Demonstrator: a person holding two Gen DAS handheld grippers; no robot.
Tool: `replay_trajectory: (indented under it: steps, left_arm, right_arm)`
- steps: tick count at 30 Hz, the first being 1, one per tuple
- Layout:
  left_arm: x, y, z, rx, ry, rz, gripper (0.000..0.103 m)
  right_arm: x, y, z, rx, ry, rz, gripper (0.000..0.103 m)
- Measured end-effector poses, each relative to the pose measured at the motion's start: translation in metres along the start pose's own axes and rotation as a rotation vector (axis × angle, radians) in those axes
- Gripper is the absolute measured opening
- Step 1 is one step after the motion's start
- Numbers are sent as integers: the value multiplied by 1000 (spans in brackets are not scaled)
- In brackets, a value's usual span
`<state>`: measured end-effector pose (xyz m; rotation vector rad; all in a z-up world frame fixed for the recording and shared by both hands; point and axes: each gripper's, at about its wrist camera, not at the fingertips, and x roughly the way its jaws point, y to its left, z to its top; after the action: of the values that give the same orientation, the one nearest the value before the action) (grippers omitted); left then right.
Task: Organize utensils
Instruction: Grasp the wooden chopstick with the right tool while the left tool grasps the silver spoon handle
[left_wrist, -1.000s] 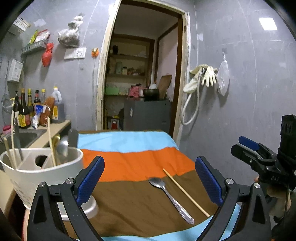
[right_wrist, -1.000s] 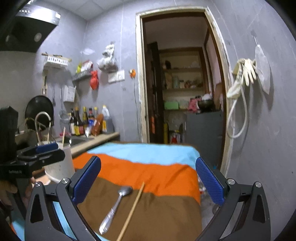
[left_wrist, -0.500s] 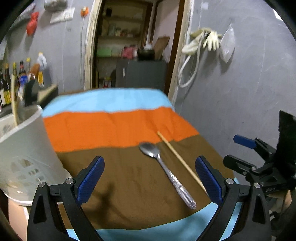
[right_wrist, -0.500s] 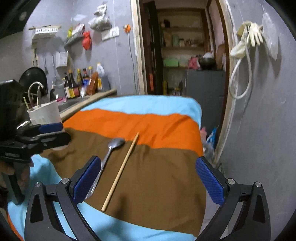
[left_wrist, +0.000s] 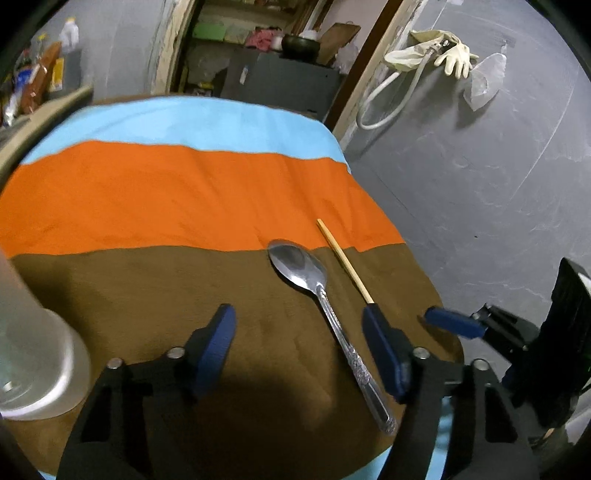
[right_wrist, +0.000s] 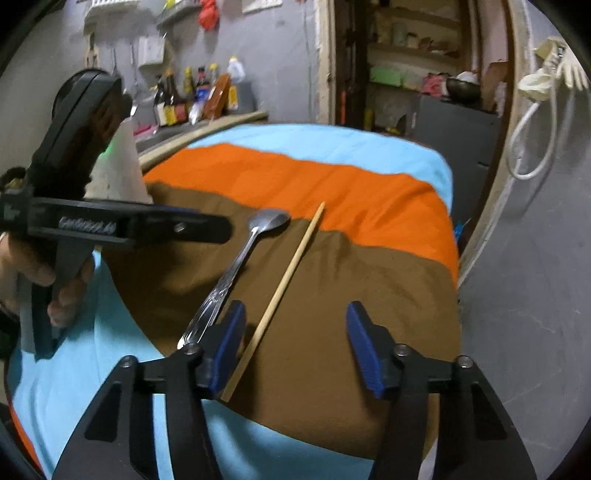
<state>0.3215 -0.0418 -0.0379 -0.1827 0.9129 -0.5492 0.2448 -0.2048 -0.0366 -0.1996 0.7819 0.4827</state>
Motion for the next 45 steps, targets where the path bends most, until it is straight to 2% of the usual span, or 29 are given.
replay_trajectory:
  steps: [5,7,8,10,12,15,17,20,23,29,31,33,36,38,40,45]
  left_arm:
    - [7,1,8,3,11,-17,53]
    - [10,-2,12,16,17,-16,49]
    - [12,-4,12,26,26,-15,42]
    - [19,-8,15,44,39,-3,35]
    - [25,-13,16,62,53,2,29]
    - [28,-15,16,85,59,24,24]
    - [31,-14,16,92,64,34,15]
    - [35,-13,16,77,71,3,8]
    - [34,-6,15,30,74,-38,6]
    - [20,4,8,17,87,-69,5]
    - [15,7,7,23,101,-61,10]
    - [12,6,6,26,101,-36,10]
    - [6,2,3,64,96,43,18]
    - [3,-2,-1,88,93,89,29]
    - [4,-5,-2,106,99,119,34]
    - [12,-10,3,118,135,189,37]
  right_arm:
    - [8,1,1,-9,38,-8,45]
    - [9,1,3,-15,40,-47,33]
    - [10,1,4,-18,38,-71,30]
    - [12,-2,6,-13,36,-99,14]
    - [12,-8,7,8,33,-104,8]
    - [11,-16,6,34,30,-102,6]
    - [11,-19,6,44,29,-100,6]
    - [11,-19,6,38,30,-107,5]
    - [11,-15,7,29,32,-115,5]
    - [7,-17,3,47,33,-93,5]
    - [8,-21,4,67,33,-65,6]
    - [11,-26,8,75,33,-50,8]
    - [19,-26,16,42,40,-52,14]
    - [26,-27,23,18,47,-48,19]
    - [34,-30,31,-1,63,-32,20]
    - [59,-44,53,-19,112,45,20]
